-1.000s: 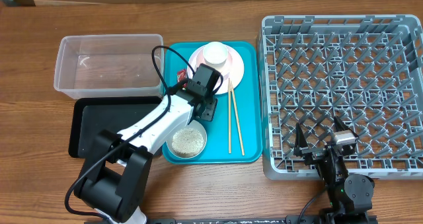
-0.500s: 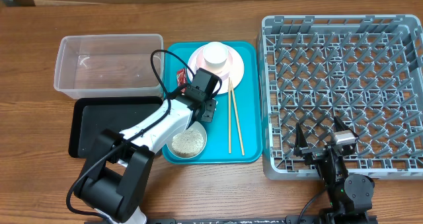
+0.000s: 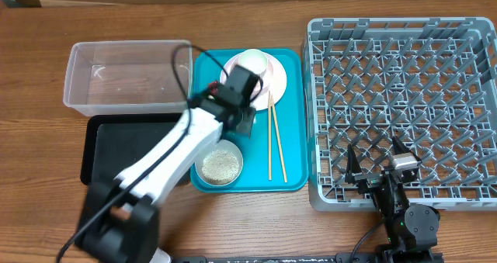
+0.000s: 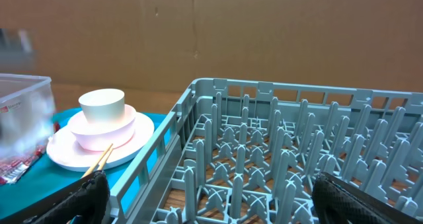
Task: Sort waste into correct bins and load items into the dishwasher
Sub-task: 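Carry the tissue left and release it into the clear bin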
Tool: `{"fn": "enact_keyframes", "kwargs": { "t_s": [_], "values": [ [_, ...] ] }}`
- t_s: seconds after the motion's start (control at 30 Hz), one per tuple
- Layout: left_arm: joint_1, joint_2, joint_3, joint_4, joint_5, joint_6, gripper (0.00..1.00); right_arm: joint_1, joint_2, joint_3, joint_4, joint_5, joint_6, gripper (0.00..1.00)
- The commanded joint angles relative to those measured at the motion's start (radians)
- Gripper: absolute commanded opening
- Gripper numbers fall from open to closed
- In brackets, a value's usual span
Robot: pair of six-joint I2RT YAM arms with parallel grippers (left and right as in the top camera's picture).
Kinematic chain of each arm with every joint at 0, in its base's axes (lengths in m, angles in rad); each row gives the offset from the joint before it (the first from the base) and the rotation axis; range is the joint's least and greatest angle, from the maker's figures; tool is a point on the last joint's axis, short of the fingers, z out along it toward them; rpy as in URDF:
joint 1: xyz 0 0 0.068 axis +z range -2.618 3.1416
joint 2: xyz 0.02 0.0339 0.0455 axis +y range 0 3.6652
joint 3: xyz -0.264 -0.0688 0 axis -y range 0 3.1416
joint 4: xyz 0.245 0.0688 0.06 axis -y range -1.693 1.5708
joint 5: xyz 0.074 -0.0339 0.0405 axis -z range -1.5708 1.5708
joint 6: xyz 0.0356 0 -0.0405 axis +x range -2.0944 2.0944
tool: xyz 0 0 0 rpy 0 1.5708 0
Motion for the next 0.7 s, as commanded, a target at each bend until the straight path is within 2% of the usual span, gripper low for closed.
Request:
{"fn": "enact_keyframes", "kwargs": {
  "t_s": [0.0, 0.13, 0.3, 0.5, 0.67],
  "values": [
    [0.041, -0.136, 0.102, -0.037, -0.003, -0.014, 0.04, -0.004, -0.008, -0.011, 0.008, 0.003, 0.000, 1.00],
    [0.132, -0.203, 0.116, -0.072, -0.026, -0.031, 0.04, -0.004, -0.008, -0.011, 0.008, 0.003, 0.000, 1.00],
    [0.263, -0.200, 0.093, -0.103, -0.030, -0.032, 0.04, -0.004, -0.008, -0.011, 0.008, 0.003, 0.000, 1.00],
    [0.428, -0.119, 0.067, -0.100, -0.028, -0.032, 0.04, -0.004, -0.008, -0.011, 0.008, 0.003, 0.000, 1.00],
    [0.492, -0.019, 0.067, -0.086, -0.026, -0.032, 0.04, -0.004, -0.008, -0.011, 0.008, 0.003, 0.000, 1.00]
  ]
}}
